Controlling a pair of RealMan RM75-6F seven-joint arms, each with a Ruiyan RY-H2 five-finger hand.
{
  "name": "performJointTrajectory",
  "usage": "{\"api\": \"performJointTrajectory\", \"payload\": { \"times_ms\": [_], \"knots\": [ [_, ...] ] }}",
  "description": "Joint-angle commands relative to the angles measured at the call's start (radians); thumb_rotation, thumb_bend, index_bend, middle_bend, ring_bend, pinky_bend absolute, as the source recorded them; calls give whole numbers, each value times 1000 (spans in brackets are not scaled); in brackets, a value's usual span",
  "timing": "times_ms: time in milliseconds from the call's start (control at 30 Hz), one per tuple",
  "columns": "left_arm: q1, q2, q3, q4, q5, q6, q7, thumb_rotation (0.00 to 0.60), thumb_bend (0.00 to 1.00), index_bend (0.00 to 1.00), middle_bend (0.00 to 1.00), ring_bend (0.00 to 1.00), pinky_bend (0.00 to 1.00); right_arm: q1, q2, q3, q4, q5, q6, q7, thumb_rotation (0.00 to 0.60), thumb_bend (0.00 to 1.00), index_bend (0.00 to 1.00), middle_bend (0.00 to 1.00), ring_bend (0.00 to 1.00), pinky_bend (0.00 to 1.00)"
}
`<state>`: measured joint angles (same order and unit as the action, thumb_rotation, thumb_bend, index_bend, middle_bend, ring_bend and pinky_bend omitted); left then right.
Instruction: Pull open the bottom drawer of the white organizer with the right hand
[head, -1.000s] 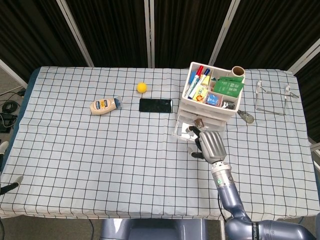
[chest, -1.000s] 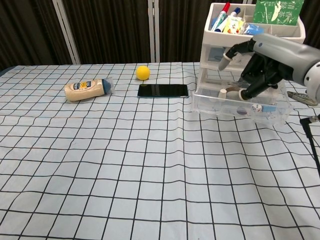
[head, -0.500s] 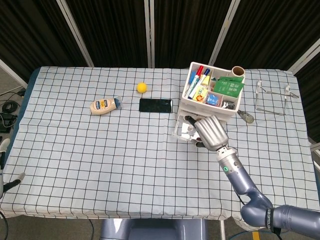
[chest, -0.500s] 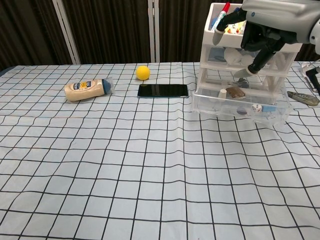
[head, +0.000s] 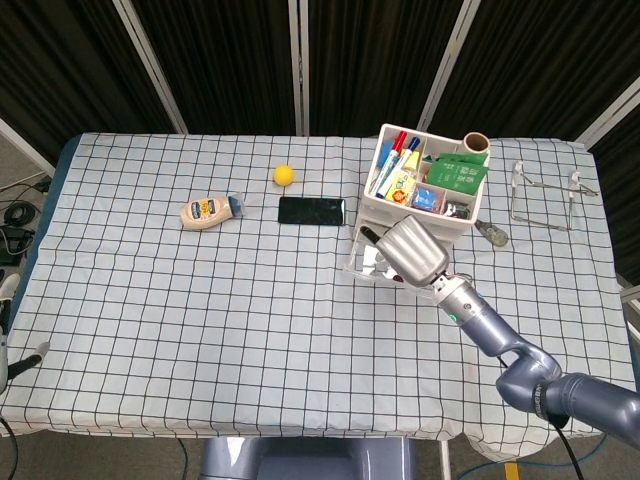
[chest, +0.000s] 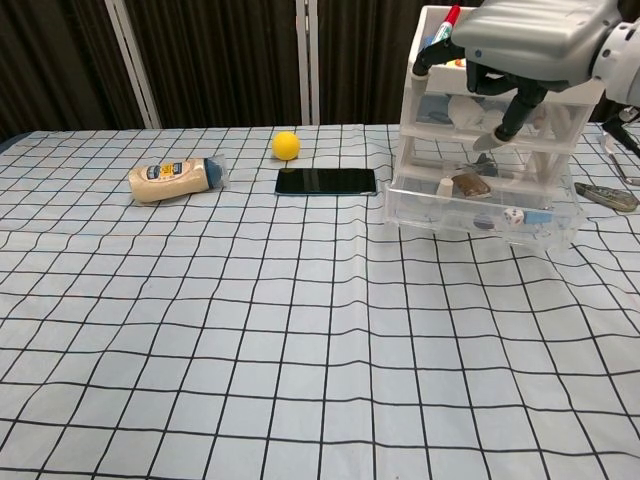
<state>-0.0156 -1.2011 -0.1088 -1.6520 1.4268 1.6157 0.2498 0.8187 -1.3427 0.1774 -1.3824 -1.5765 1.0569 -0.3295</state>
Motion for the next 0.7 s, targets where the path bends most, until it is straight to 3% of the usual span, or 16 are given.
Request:
{"api": "performJointTrajectory", "payload": {
  "times_ms": [33, 233, 700],
  "knots": [
    [-2, -1, -2, 2, -5, -4, 1, 600, 44, 0, 0, 0, 0, 27, -10, -27, 38, -45, -17, 12, 600, 2, 379, 1000, 1000, 975],
    [-7, -2, -8, 3, -22, -16, 5, 600, 44, 0, 0, 0, 0, 59, -38, -52, 94, -91, -34, 34, 600, 2, 536, 1000, 1000, 996],
    [-15, -2, -17, 8, -58, -39, 5, 600, 44, 0, 0, 0, 0, 101, -68, -68, 200, -71, -119, -36, 600, 0, 456, 1000, 1000, 1000]
  ]
}}
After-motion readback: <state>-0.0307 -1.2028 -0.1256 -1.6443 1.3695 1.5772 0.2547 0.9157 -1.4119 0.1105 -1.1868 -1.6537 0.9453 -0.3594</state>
